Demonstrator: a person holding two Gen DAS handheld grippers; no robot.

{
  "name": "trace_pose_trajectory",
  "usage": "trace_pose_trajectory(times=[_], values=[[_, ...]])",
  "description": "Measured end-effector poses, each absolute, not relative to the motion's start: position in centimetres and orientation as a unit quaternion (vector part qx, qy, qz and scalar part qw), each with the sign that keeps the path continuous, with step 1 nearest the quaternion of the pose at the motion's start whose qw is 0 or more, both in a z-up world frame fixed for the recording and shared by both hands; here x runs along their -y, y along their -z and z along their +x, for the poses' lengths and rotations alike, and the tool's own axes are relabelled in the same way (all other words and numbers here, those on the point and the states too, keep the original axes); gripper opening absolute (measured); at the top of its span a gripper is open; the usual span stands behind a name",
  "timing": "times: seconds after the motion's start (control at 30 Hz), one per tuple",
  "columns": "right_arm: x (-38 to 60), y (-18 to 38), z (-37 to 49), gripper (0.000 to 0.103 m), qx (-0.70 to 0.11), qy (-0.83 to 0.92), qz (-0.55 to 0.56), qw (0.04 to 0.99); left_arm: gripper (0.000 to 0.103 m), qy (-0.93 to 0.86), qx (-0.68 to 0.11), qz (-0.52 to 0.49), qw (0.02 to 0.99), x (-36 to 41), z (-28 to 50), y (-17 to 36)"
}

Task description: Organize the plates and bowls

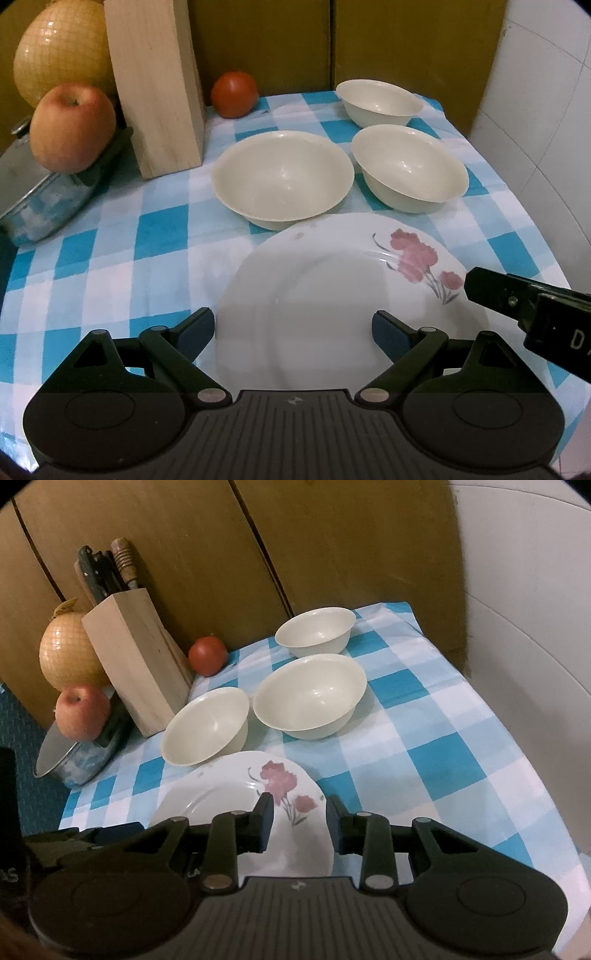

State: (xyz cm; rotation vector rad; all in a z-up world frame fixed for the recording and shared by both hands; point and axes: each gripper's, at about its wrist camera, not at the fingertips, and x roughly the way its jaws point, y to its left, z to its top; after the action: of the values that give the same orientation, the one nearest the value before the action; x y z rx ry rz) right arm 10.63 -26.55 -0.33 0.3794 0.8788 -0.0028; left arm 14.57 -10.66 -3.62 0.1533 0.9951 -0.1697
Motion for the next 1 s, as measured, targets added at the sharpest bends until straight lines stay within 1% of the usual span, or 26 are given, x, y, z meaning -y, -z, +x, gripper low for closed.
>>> trace_pose_trajectory(times=[0.2, 0.67, 0.87, 1.0], values=[[26.8, 0.1, 12.5, 0.030, -0.425, -0.002, 0.182, 0.887, 0.096, 0.070, -0.473, 0.066, 0.876, 9.8, 15.6, 3.1], [26.6, -0.5, 18.1, 0.030, -0.417, -0.015, 0.202, 0.886, 0.097, -0.001, -0.477, -0.003, 0.879, 6.0, 21.6, 2.3], [25.6, 1.0, 20.9, 0.030, -0.439, -0.034, 0.238, 0.866, 0.096, -0.011, -0.483, -0.022, 0.875, 5.7, 24.2, 2.8], [24.4, 1.7, 21.9, 0.030, -0.446, -0.044, 0.234, 0.863, 0.094, -0.014, -0.485, -0.036, 0.874, 5.3, 25.3, 3.1]])
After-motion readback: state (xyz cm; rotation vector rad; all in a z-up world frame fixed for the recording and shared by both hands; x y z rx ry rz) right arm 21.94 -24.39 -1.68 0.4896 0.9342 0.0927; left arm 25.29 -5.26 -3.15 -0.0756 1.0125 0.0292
